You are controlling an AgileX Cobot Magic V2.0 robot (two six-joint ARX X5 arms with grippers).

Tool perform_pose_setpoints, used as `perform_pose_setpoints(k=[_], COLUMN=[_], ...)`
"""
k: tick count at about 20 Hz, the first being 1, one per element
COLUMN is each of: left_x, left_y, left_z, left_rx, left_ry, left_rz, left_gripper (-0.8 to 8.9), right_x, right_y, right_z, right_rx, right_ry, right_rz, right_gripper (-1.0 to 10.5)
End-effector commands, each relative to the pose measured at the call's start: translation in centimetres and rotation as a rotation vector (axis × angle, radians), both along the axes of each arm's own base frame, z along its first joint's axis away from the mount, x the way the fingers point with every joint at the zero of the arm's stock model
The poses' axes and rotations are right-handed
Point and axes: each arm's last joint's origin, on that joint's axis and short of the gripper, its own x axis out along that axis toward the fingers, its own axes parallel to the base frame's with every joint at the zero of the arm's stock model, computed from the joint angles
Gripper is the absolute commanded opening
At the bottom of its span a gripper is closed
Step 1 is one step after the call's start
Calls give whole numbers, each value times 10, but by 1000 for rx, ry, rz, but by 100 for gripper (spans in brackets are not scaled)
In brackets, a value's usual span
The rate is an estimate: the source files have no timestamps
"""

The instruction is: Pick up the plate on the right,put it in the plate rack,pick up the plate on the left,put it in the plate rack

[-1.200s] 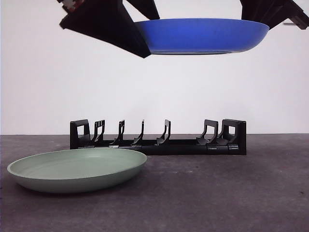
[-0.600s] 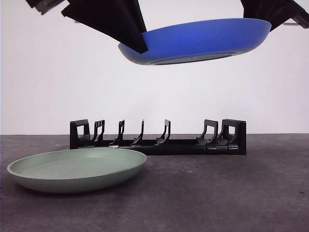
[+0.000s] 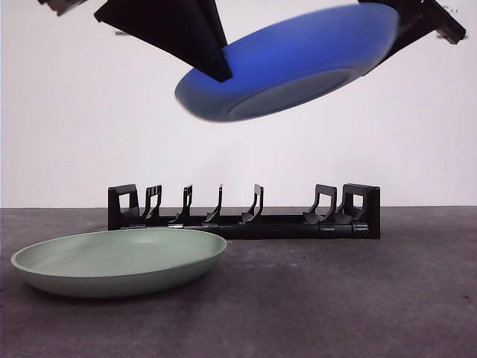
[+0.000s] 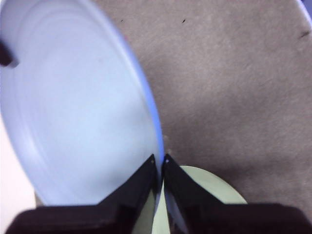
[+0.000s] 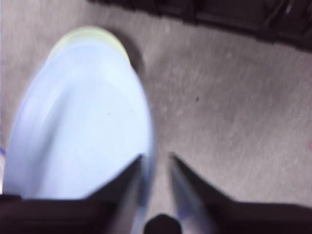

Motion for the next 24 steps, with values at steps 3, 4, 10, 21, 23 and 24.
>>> perform_pose_setpoints(k=[3,4,10,21,23,24], left_x=[1,1,11,97,107,111], left_y=[0,0,-2,57,65,68], left_z=[2,2,9,46,44,43], left_rx=[-81,-97,-315,-1090,-1099,-1099], left_ry=[61,79,197,442,438,446], left_rz=[96,105,195,448,461,455], left_gripper=[-8,-8,-8,-8,-8,-8], right_x=[1,2,-21,-87,-88,-88], right_y=[-2,-2,-19,-38,-37,-37], right_z=[13,22,119,147,144,143], right_rx=[14,25,-10,-66,-58,-48], right_ry=[-52,-84,-482,-478,-436,-421], right_rz=[-29,-48,-239,-172,-145,-132], right_gripper=[262,263,288,285,284,284])
